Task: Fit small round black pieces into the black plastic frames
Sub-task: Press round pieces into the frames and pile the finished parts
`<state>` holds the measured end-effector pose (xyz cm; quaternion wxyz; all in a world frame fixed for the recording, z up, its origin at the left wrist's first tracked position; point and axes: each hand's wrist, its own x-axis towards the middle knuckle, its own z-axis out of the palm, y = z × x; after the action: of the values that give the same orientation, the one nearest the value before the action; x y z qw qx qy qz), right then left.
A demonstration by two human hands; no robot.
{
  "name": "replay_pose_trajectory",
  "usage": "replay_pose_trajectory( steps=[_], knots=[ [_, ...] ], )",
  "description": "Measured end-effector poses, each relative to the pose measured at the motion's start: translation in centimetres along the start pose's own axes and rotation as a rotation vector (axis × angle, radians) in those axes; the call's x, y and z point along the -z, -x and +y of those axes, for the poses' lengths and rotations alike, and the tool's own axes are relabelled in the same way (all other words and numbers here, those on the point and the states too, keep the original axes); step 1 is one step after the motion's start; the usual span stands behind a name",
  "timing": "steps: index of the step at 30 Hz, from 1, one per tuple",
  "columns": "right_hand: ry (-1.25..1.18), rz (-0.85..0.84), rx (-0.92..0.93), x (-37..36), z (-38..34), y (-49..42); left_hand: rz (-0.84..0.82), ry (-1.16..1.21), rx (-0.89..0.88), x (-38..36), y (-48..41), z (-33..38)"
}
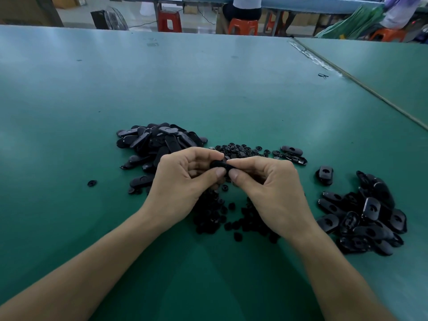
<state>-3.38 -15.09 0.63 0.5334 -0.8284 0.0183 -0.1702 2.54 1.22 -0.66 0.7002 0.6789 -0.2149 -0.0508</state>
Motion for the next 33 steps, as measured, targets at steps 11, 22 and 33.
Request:
replay_pose_trajectory(
  steps=[11, 22, 33],
  knots=[
    [0.065, 0.037, 0.001, -0.3, -0.5, 0.0, 0.017, -0.050, -0.011, -0.1, 0.1, 0.0],
    [0.057, -0.055, -0.039, 0.2, -0.8, -0.3, 0.052, -0.022, -0.025, 0.1, 0.0, -0.4],
    [0.967, 0.005, -0.353, 5.7, 1.7, -3.8, 0.353, 0.277, 0.049, 0.5, -1.2, -0.8]
  ],
)
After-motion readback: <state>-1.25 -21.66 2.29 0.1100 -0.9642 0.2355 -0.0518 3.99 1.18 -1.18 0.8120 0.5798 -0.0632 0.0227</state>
